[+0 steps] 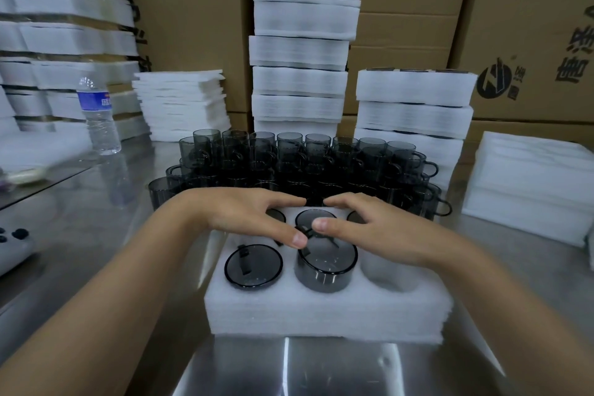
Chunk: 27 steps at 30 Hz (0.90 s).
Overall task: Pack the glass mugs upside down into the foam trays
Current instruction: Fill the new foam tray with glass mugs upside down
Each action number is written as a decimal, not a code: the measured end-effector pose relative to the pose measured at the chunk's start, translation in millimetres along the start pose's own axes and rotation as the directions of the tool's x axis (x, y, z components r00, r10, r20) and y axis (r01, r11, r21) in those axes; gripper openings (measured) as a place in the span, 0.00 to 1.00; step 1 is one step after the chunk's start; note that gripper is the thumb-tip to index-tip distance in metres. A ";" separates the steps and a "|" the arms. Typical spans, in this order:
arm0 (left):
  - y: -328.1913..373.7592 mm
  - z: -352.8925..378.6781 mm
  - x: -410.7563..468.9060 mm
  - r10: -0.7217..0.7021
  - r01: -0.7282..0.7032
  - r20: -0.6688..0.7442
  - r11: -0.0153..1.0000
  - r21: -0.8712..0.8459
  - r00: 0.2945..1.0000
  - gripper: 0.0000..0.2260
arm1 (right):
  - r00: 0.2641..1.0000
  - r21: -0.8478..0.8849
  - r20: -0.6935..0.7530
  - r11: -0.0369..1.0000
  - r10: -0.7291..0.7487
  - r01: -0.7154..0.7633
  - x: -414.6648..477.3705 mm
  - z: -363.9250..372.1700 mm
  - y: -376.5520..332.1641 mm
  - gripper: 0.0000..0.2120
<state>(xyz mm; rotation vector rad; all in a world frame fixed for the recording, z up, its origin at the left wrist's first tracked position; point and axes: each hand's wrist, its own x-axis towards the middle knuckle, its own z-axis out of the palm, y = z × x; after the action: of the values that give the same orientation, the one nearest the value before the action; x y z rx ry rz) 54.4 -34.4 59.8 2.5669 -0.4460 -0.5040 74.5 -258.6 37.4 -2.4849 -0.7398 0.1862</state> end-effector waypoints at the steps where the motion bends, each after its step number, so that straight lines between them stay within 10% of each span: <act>1: 0.7 0.2 -0.1 -0.002 0.002 0.002 1.000 0.001 1.000 0.48 | 1.000 -0.009 0.003 1.000 0.003 -0.003 0.2 -0.2 0.0 0.51; 17: 1.0 5.4 5.1 -0.059 0.058 0.019 0.998 0.034 0.998 0.45 | 1.000 -0.206 0.012 0.979 0.014 -0.012 -1.1 8.0 -6.9 0.39; 27: 1.5 6.4 7.4 -0.041 0.033 0.065 0.992 0.118 0.997 0.50 | 1.000 -0.218 0.030 0.976 0.006 0.001 -2.5 6.7 -6.4 0.49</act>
<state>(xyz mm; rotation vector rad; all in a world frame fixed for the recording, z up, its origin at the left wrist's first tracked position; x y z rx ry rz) 57.9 -41.1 53.4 2.6811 -0.4653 -0.5959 67.6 -252.3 35.0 -2.6955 -0.8075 0.1509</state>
